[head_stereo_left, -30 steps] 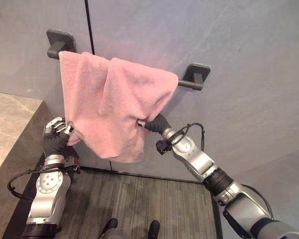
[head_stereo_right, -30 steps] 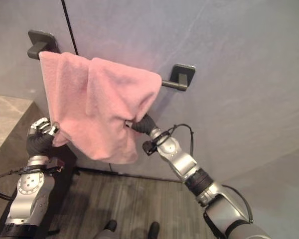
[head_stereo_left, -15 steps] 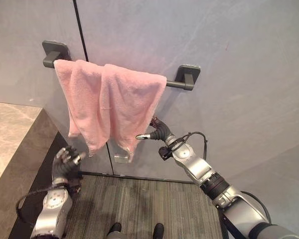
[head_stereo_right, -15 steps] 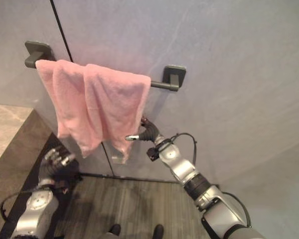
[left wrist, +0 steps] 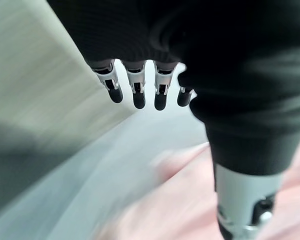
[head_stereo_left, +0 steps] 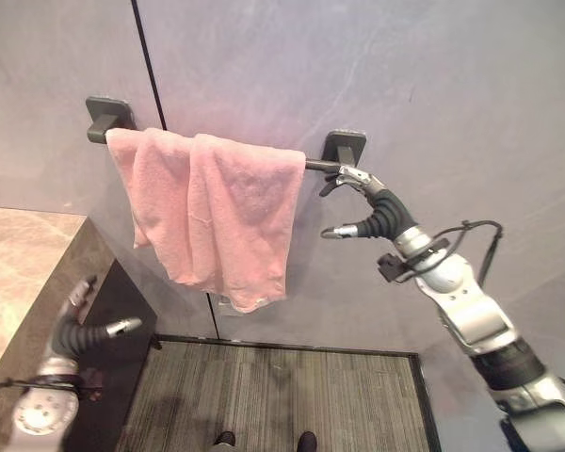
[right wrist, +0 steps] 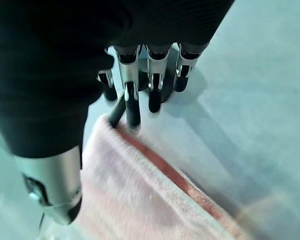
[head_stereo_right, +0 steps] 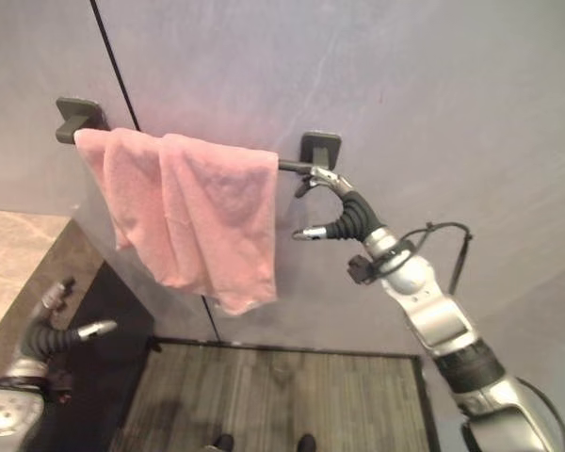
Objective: Put brush and paste in cup on sink, flatten towel.
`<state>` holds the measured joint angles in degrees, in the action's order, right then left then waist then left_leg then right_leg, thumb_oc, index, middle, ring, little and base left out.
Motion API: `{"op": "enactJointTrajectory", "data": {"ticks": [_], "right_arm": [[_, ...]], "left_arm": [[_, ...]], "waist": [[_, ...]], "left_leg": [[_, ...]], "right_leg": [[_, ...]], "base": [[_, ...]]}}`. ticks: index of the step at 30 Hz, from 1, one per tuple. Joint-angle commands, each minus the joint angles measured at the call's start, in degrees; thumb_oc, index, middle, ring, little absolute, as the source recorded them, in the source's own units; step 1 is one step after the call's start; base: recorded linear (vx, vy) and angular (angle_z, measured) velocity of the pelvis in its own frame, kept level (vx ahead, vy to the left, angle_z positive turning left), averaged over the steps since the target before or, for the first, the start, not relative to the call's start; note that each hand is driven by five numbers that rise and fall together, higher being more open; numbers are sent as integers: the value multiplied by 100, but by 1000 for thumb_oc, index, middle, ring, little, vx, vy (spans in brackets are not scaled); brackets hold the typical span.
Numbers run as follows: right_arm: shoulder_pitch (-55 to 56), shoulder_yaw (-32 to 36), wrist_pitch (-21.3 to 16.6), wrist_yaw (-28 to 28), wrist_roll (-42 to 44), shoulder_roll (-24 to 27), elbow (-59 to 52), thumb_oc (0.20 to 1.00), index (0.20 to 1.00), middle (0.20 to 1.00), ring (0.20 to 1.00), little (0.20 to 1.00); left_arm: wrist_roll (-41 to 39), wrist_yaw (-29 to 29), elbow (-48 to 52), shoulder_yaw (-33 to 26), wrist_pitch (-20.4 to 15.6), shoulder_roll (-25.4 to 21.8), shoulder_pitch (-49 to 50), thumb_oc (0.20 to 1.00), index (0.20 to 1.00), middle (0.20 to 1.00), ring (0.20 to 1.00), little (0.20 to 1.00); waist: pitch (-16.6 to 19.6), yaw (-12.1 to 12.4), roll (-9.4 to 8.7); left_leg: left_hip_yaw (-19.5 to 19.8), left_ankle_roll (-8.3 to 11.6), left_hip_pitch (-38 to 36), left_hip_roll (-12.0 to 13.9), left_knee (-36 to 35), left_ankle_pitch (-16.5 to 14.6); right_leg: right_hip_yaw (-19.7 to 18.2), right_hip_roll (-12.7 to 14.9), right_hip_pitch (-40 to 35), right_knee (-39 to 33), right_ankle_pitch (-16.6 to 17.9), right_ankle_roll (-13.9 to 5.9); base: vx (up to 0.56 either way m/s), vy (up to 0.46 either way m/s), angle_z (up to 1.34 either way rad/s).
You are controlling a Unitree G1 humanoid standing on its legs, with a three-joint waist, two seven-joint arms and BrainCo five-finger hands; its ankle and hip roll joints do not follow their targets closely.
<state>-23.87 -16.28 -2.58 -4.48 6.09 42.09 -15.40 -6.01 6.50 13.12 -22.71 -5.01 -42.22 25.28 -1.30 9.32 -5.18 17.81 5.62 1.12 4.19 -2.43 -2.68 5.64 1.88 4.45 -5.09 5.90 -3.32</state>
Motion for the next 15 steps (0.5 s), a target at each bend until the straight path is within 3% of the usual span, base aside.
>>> {"op": "enactJointTrajectory", "data": {"ticks": [1,8,12,13,14,15], "right_arm": [[-423,342,-751,36,218,67,-292,1000,1000,1000,1000,1000],[-458,622,-902,84,388,375,-710,1000,1000,1000,1000,1000],[-313,758,-918,-4,935,366,-897,1000,1000,1000,1000,1000],[-287,786,-926,-22,1173,284,-902,1000,1000,1000,1000,1000],[-238,625,-896,19,1864,-467,-582,1000,1000,1000,1000,1000],[-318,547,-917,130,1825,-920,-515,1000,1000,1000,1000,1000]], "left_arm": [[235,-29,270,-513,-578,-832,114,1000,1000,1000,1000,1000],[-79,8,789,-1526,-776,-1534,482,1000,1000,1000,1000,1000],[-643,-17,888,-1549,-903,-1523,284,1000,1000,1000,1000,1000],[-737,-27,906,-1479,-914,-1500,199,1000,1000,1000,1000,1000],[-1171,2,917,-1133,-978,-1124,-205,1000,1000,1000,1000,1000],[-1112,88,918,-979,-970,-953,-423,1000,1000,1000,1000,1000]], "waist": [[269,-69,-119],[293,-62,-144],[292,-113,-167],[284,-107,-167],[260,-71,-165],[244,-35,-159]], "left_leg": [[-131,-419,97,-107,-238,52],[-150,-424,168,-135,-252,86],[-138,-427,195,-168,-254,101],[-134,-430,198,-175,-253,103],[-115,-450,204,-196,-255,94],[-103,-465,211,-204,-254,93]], "right_leg": [[222,548,-275,9,-435,-472],[184,592,-177,9,-377,-515],[199,609,-163,9,-361,-520],[207,615,-167,9,-358,-519],[209,640,-166,9,-352,-502],[209,648,-163,9,-351,-489]], "base": [[-1,20,-8],[-5,12,-4],[0,0,0],[-32,17,0],[-37,18,0],[-40,30,2]]}}
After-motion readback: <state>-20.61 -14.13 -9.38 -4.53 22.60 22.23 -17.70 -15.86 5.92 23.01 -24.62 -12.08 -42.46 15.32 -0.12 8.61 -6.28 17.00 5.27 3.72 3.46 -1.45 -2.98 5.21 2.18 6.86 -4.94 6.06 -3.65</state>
